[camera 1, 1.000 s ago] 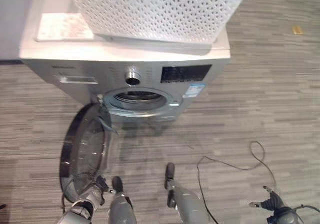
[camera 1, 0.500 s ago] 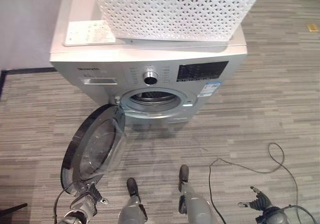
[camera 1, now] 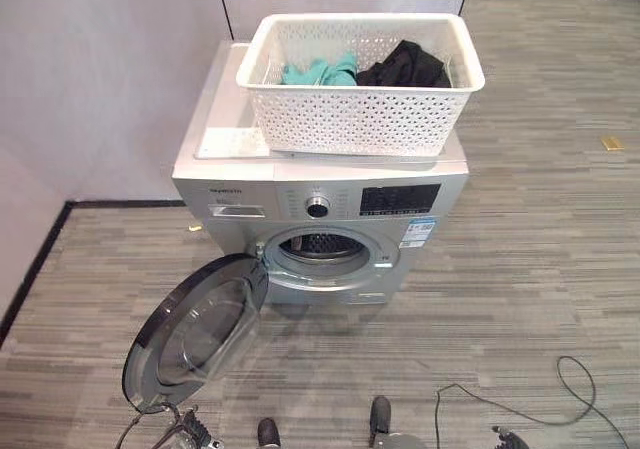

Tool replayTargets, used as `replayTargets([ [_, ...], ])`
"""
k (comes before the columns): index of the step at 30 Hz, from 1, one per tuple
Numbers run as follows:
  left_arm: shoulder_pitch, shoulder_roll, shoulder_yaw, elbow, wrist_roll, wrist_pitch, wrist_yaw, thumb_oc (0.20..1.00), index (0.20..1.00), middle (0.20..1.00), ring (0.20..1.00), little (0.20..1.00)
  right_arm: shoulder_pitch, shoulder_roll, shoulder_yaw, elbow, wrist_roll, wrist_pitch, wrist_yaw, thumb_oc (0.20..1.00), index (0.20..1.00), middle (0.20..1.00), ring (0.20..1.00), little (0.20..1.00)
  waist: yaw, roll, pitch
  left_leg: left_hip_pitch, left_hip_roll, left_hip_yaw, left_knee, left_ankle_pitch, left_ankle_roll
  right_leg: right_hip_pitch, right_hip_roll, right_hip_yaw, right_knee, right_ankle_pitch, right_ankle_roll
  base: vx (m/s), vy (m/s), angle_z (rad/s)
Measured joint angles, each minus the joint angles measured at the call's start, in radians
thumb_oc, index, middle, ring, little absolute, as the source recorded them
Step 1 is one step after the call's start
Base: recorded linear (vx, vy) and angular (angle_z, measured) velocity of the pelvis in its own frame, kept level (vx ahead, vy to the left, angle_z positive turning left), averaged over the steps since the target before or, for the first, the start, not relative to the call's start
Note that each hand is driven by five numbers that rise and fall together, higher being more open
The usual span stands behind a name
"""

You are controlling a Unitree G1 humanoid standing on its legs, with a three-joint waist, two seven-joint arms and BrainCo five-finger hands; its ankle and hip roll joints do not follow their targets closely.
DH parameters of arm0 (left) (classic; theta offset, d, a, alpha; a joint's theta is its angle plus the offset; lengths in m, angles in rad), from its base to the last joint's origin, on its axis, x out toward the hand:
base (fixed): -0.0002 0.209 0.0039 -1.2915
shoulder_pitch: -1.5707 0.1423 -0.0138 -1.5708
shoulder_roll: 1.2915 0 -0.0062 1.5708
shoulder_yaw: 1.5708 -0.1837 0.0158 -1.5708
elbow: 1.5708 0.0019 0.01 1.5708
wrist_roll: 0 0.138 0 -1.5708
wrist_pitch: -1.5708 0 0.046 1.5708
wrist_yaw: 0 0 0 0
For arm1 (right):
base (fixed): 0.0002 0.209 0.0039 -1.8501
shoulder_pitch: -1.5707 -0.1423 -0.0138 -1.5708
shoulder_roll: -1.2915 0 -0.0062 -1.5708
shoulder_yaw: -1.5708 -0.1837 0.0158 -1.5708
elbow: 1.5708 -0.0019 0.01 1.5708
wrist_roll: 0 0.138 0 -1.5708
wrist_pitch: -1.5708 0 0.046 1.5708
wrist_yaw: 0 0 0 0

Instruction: Grab the laundry basket,head to the washer,open it,put in the laundry and shut it.

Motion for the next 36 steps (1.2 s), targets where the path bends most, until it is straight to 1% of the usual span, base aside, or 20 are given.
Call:
replayTargets([
  [8,0.036,-0.037,0.019,0.000,-0.041,-0.013,-0.001,1.000,1.000,1.000,1.000,1.000,0.029,0.003,-0.047,0.005,0.070,0.004,0.000,1.000,1.000,1.000,1.000,1.000,0.002,0.014,-0.009,0.021,0.013,-0.001,0.060,-0.038,0.005,0.043,0.006,0.003,0.001,-0.004,-0.007,0.01,-0.093,-0.02],
  [11,0.039,-0.037,0.053,0.000,-0.073,-0.019,0.000,1.000,1.000,1.000,1.000,1.000,0.041,0.003,-0.092,-0.002,0.134,0.002,-0.001,1.000,1.000,1.000,1.000,1.000,0.001,0.021,0.004,0.014,0.038,-0.003,0.099,-0.057,-0.008,0.015,0.016,0.004,0.085,-0.037,-0.018,-0.04,-0.140,-0.09],
  [12,0.037,-0.031,0.078,0.002,-0.080,-0.020,0.000,1.000,1.000,1.000,1.000,1.000,0.046,0.005,-0.100,-0.010,0.174,0.002,-0.005,1.000,1.000,1.000,1.000,1.000,0.002,0.012,0.029,0.012,0.052,-0.008,0.136,-0.074,-0.024,-0.063,0.006,0.009,0.278,-0.138,-0.036,-0.07,-0.170,-0.17],
  [13,0.047,-0.027,0.086,0.003,-0.088,-0.021,0.000,1.000,1.000,1.000,1.000,1.000,0.053,0.006,-0.100,-0.018,0.178,0.001,-0.007,1.000,1.000,1.000,1.000,1.000,0.007,0.012,0.035,-0.001,0.066,-0.003,0.164,-0.078,-0.058,-0.125,0.003,0.003,0.441,-0.206,-0.053,-0.09,-0.200,-0.19],
  [14,0.059,-0.015,0.093,-0.001,-0.101,-0.027,0.001,1.000,1.000,1.000,1.000,1.000,0.062,0.009,-0.099,-0.029,0.179,0.000,-0.009,1.000,1.000,1.000,1.000,1.000,0.013,-0.004,0.037,-0.018,0.082,-0.006,0.208,-0.072,-0.162,-0.192,0.009,-0.008,0.614,-0.277,-0.087,-0.05,-0.071,0.02],
  [15,0.059,0.012,0.090,0.000,-0.109,-0.033,0.000,1.000,1.000,1.000,1.000,1.000,0.078,0.025,-0.100,-0.036,0.178,-0.002,-0.015,1.000,1.000,1.000,1.000,1.000,0.008,-0.084,0.041,-0.055,0.036,-0.054,0.307,-0.069,-0.185,-0.193,-0.023,-0.001,0.615,-0.366,-0.144,-0.01,-0.023,0.07],
  [16,0.039,0.008,0.081,0.000,-0.112,-0.032,-0.001,1.000,1.000,1.000,1.000,1.000,0.075,0.027,-0.111,-0.038,0.177,0.001,-0.023,1.000,1.000,1.000,1.000,1.000,0.012,-0.109,0.075,-0.137,0.030,-0.129,0.442,-0.047,-0.174,-0.181,-0.023,0.010,0.597,-0.355,-0.146,0.05,-0.005,-0.10],
  [17,0.041,0.001,0.077,0.001,-0.116,-0.034,-0.003,1.000,1.000,1.000,1.000,1.000,0.065,0.022,-0.109,-0.059,0.177,0.000,-0.028,1.000,1.000,1.000,1.000,1.000,0.028,-0.126,0.079,-0.202,-0.039,-0.219,0.502,-0.070,-0.166,-0.183,-0.022,0.043,0.535,-0.313,-0.131,0.12,-0.005,-0.52],
  [18,0.038,-0.007,0.080,0.007,-0.116,-0.033,-0.001,1.000,1.000,1.000,1.000,1.000,0.048,0.017,-0.110,-0.075,0.176,-0.003,-0.030,1.000,1.000,1.000,1.000,1.000,0.037,-0.131,0.089,-0.222,-0.098,-0.264,0.460,-0.075,-0.143,-0.156,-0.016,0.064,0.445,-0.284,-0.123,0.19,0.015,-0.58],
  [19,0.036,-0.022,0.084,0.031,-0.116,-0.032,0.001,1.000,1.000,1.000,1.000,1.000,0.045,0.010,-0.111,-0.088,0.176,-0.004,-0.032,1.000,1.000,1.000,1.000,1.000,0.035,-0.102,0.087,-0.237,-0.101,-0.235,0.349,-0.062,-0.127,-0.110,0.023,0.051,0.358,-0.271,-0.104,0.23,0.051,-0.38],
  [20,0.034,-0.025,0.085,0.050,-0.116,-0.033,0.001,1.000,1.000,1.000,1.000,1.000,0.044,0.010,-0.113,-0.110,0.175,-0.004,-0.031,1.000,1.000,1.000,1.000,1.000,0.037,-0.080,0.085,-0.252,-0.081,-0.182,0.281,-0.046,-0.129,-0.112,0.045,0.048,0.391,-0.282,-0.120,0.16,0.044,-0.04],
  [21,0.023,-0.018,0.086,0.045,-0.116,-0.034,0.002,1.000,1.000,1.000,1.000,1.000,0.053,0.018,-0.111,-0.121,0.173,0.000,-0.033,1.000,1.000,1.000,1.000,1.000,0.035,-0.077,0.100,-0.266,-0.083,-0.146,0.195,-0.027,-0.141,-0.078,0.061,0.055,0.378,-0.280,-0.156,0.23,0.095,-0.15],
  [22,0.025,-0.023,0.083,0.040,-0.116,-0.037,-0.001,1.000,1.000,1.000,1.000,1.000,0.051,0.024,-0.109,-0.123,0.172,-0.002,-0.036,1.000,1.000,1.000,1.000,1.000,0.045,-0.071,0.102,-0.266,-0.087,-0.150,0.139,-0.012,-0.134,-0.054,0.081,0.051,0.341,-0.269,-0.166,0.25,0.121,-0.43],
  [23,0.031,-0.022,0.082,0.042,-0.116,-0.037,0.000,1.000,1.000,1.000,1.000,1.000,0.046,0.028,-0.098,-0.137,0.169,-0.007,-0.037,1.000,1.000,1.000,1.000,1.000,0.062,-0.081,0.101,-0.280,-0.103,-0.142,0.121,0.005,-0.132,-0.036,0.085,0.058,0.316,-0.259,-0.171,0.31,0.149,-0.57],
  [26,0.019,-0.021,0.081,0.068,-0.114,-0.036,0.001,1.000,1.000,1.000,1.000,1.000,0.036,0.028,-0.065,-0.164,0.136,-0.011,-0.040,1.000,1.000,1.000,1.000,1.000,0.061,-0.078,0.091,-0.284,-0.098,-0.136,-0.001,0.051,-0.150,0.031,0.121,0.052,0.176,-0.212,-0.145,0.22,0.127,-0.43],
  [27,0.013,-0.024,0.083,0.077,-0.113,-0.036,0.000,1.000,1.000,1.000,1.000,1.000,0.027,0.025,-0.066,-0.167,0.126,-0.013,-0.040,1.000,1.000,1.000,1.000,1.000,0.059,-0.081,0.093,-0.283,-0.087,-0.138,0.000,0.071,-0.140,0.061,0.134,0.056,0.131,-0.183,-0.161,0.28,0.201,-0.37],
  [29,0.018,-0.025,0.085,0.078,-0.111,-0.037,0.000,1.000,1.000,1.000,1.000,1.000,0.032,0.019,-0.065,-0.184,0.108,-0.013,-0.040,1.000,1.000,1.000,1.000,1.000,0.050,-0.073,0.084,-0.260,-0.080,-0.137,0.020,0.095,-0.130,0.115,0.155,0.072,0.069,-0.171,-0.142,0.37,0.279,-0.27],
  [32,0.020,-0.026,0.084,0.078,-0.105,-0.039,0.000,1.000,1.000,1.000,1.000,1.000,0.030,0.019,-0.065,-0.204,0.086,-0.014,-0.039,1.000,1.000,1.000,1.000,1.000,0.050,-0.074,0.060,-0.225,-0.098,-0.133,0.028,0.122,-0.092,0.161,0.151,0.104,0.032,-0.182,-0.123,0.27,0.240,-0.29],
  [35,0.002,-0.025,0.080,0.057,-0.097,-0.041,0.000,1.000,1.000,1.000,1.000,1.000,0.037,0.017,-0.056,-0.226,0.058,-0.014,-0.036,1.000,1.000,1.000,1.000,1.000,0.049,-0.088,0.055,-0.226,-0.138,-0.127,0.021,0.139,-0.065,0.181,0.112,0.114,0.035,-0.202,-0.094,0.17,0.188,-0.16],
  [36,0.008,-0.020,0.072,0.040,-0.096,-0.041,0.001,1.000,1.000,1.000,1.000,1.000,0.027,0.015,-0.023,-0.237,0.056,-0.014,-0.034,1.000,1.000,1.000,1.000,1.000,0.048,-0.090,0.042,-0.212,-0.153,-0.098,0.016,0.160,0.015,0.184,0.090,0.121,0.056,-0.234,-0.065,0.14,0.172,-0.16],
])
